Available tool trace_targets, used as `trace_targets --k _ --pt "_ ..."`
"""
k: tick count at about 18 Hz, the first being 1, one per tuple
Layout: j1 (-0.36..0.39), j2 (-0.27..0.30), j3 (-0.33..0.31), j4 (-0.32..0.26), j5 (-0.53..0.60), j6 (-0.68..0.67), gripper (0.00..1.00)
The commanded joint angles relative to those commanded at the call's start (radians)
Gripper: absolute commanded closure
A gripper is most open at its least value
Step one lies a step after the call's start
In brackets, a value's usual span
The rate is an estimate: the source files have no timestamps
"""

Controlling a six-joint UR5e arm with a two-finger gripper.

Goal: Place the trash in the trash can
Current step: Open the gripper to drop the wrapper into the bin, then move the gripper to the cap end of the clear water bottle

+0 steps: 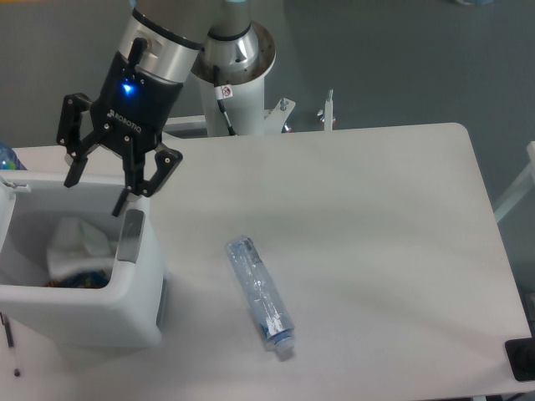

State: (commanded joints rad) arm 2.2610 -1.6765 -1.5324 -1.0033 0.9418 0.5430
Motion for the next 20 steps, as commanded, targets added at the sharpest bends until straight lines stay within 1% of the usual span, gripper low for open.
trace_targets --k 1,2,3,8,11,13,15,16,17,20 --pt "0.009 -0.009 0.001 0.003 0.011 0.0 0.02" --pt "0.034 -0.02 0.002 0.005 0.023 -0.002 0.01" --pt "0.069 -0.029 0.002 0.005 0.026 -0.003 0.0" --pt "0.176 -0.064 0.001 0.0 0.029 -0.02 0.0" --pt "0.199 -0.115 0.017 -0.004 0.061 -0.029 0.0" --pt "0.201 -0.143 0.017 -0.008 0.136 -0.046 0.0" --pt "0.201 -0.17 0.024 -0.014 0.181 -0.061 0.0" --pt "0.201 -0.189 0.04 -0.026 0.195 -0.072 0.0" --pt "0.199 -0.212 0.067 -0.05 0.21 -0.093 0.0" --pt "0.196 -0.299 0.193 -0.171 0.268 -0.147 0.0"
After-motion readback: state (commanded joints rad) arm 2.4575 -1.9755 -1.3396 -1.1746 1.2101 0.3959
